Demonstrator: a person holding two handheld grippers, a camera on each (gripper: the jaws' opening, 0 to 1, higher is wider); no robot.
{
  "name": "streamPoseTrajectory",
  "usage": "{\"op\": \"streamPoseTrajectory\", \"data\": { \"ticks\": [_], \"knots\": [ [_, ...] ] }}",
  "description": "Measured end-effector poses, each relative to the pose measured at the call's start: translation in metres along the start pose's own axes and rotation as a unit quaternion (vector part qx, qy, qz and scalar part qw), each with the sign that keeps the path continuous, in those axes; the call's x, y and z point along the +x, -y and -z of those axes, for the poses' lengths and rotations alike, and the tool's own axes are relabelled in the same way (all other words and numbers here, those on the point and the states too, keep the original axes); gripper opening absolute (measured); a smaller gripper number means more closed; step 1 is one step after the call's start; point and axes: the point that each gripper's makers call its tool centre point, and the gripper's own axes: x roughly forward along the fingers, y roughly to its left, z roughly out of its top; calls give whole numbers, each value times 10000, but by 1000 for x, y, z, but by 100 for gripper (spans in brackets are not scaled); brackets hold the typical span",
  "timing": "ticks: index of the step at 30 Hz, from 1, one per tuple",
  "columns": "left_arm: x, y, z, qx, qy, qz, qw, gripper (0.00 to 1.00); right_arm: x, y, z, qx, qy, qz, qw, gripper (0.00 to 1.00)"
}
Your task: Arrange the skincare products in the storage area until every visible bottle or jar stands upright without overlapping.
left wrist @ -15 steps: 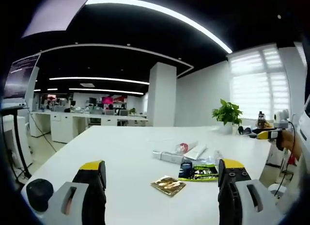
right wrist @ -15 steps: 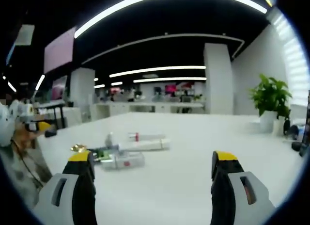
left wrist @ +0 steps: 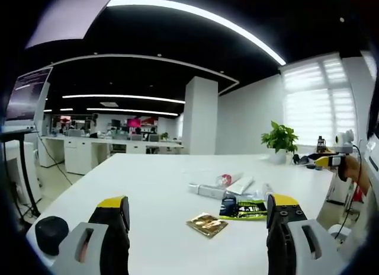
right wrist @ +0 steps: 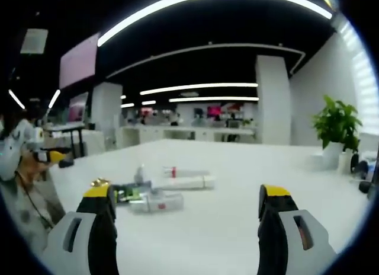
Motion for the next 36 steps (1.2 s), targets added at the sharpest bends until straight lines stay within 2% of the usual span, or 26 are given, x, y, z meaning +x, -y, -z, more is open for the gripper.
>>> {"op": "streamPoseTrajectory", "data": {
  "ticks": [8,19,26,36],
  "knots": [
    [2,-3,-1,-98,40,-36,9999,99,2,3,2,-54,20,55,10000,100],
    [14,3,9,-172,-185,-28,9997,99,6,-4,14,-135,-74,-157,9998,100],
    [20,2,-5,-338,169,-75,9993,99,7,-6,16,-44,-11,-222,9997,100],
    [13,0,-5,-338,137,-98,9993,99,9,-12,8,-116,42,-311,9994,100]
  ]
}}
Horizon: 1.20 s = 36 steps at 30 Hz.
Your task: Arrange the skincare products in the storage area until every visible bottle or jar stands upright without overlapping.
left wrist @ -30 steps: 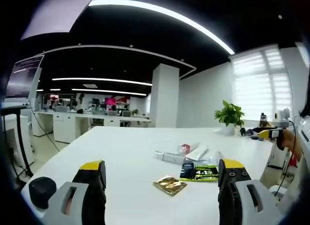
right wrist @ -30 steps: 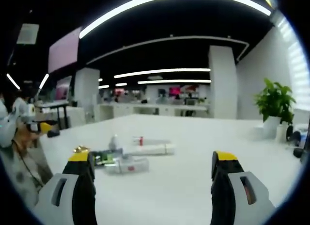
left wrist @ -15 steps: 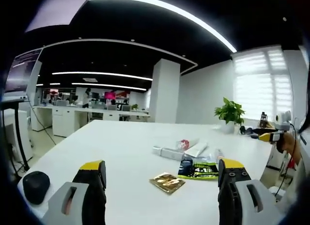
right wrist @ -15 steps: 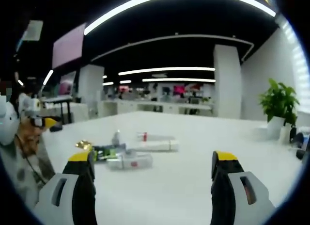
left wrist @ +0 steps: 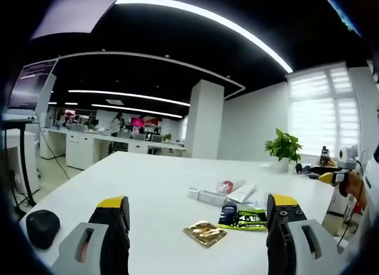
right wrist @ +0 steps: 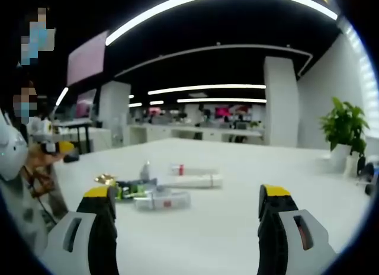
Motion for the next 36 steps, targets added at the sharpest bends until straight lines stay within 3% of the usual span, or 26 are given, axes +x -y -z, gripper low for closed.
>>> {"op": "streamPoseTrajectory", "data": {
  "ticks": [10,17,21,27,36],
  "knots": [
    [-2,-5,-3,46,67,-27,10000,99,11,-8,-7,-76,17,-174,9998,100],
    [-1,-5,0,19,105,-60,9999,99,19,-2,-5,94,24,-189,9998,100],
    [-2,-7,3,33,88,-138,9999,99,29,-8,-17,-88,161,-411,9990,100],
    [-3,-8,7,24,14,-126,9999,99,49,-20,-22,-165,293,-768,9965,90],
    [1,0,10,-22,16,-25,10000,99,71,-26,-41,-256,478,-1127,9921,90]
  ]
}}
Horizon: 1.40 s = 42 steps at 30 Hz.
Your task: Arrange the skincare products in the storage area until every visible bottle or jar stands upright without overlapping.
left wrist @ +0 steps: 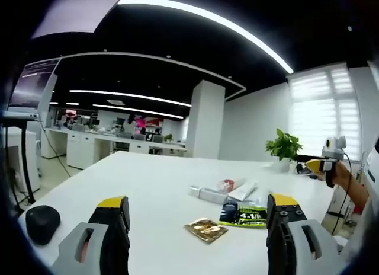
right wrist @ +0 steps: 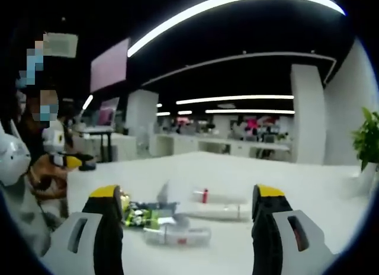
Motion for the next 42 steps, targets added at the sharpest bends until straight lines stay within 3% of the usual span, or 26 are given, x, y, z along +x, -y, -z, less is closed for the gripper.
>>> {"op": "streamPoseTrajectory", "data": {
  "ticks": [4,6,9,14,17,18,20,22,25,28,30,31,34,35,38,42],
  "knots": [
    [1,5,1,16,-65,52,10000,99,26,4,-1,-110,-43,-243,9996,90],
    [0,7,2,-4,-15,74,10000,99,37,5,-1,182,-74,-402,9990,90],
    [0,9,6,-62,-71,97,9999,99,53,1,-13,553,169,-989,9934,91],
    [-2,14,8,-53,-163,95,9998,99,100,24,-20,484,147,-1199,9915,81],
    [0,19,8,-46,-134,135,9998,99,125,33,0,420,-505,-1200,9906,77],
    [1,22,8,-53,-141,167,9997,99,138,32,8,3,-679,-1360,9884,73],
    [4,24,10,-34,-170,209,9996,99,150,31,20,-212,-927,-1462,9847,71],
    [5,25,10,-26,-188,212,9996,99,164,28,44,-517,-1414,-1688,9741,75],
    [4,25,10,-42,-172,209,9996,99,180,34,62,-1012,-1703,-1718,9650,71],
    [4,23,11,-58,-192,189,9996,99,195,36,78,-1213,-2061,-1826,9537,70],
    [2,21,11,-42,-200,154,9997,99,206,40,90,-1346,-2467,-1777,9431,71],
    [2,20,10,-43,-186,137,9997,99,207,39,90,-1391,-2492,-1814,9411,70],
    [1,18,8,-90,-133,106,9998,99,217,39,100,-1743,-2749,-1997,9242,67],
    [0,17,8,-95,-130,100,9998,99,219,38,106,-1846,-2921,-2133,9138,65],
    [0,15,9,-75,-157,69,9998,99,226,37,119,-1839,-3219,-2375,8979,62],
    [-1,14,9,-60,-172,32,9998,99,237,38,130,-1867,-3430,-2441,8876,59]
  ]
}}
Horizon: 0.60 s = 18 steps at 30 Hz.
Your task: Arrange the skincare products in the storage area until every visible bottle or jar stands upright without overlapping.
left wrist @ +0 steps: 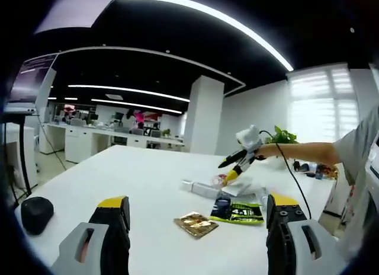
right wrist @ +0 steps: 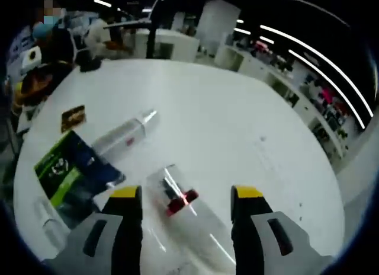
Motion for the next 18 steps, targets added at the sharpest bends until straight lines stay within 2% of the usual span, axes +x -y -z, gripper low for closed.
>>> {"op": "streamPoseTrajectory", "data": {
  "ticks": [3,5,10,14,18],
  "knots": [
    [-1,1,0,-9,1,5,10000,99,5,-5,-2,-64,-61,-223,9997,58],
    [-1,1,1,-11,-2,-6,10000,99,8,-8,1,-322,-256,-358,9985,55],
    [-4,1,2,19,-45,-21,10000,99,17,-12,2,-311,-475,-588,9967,51],
    [-7,4,1,7,-9,1,10000,99,19,-12,4,-346,-757,-641,9945,50],
    [-7,5,3,5,-47,-7,10000,99,23,-14,5,-562,-906,-732,9916,45]
  ]
}}
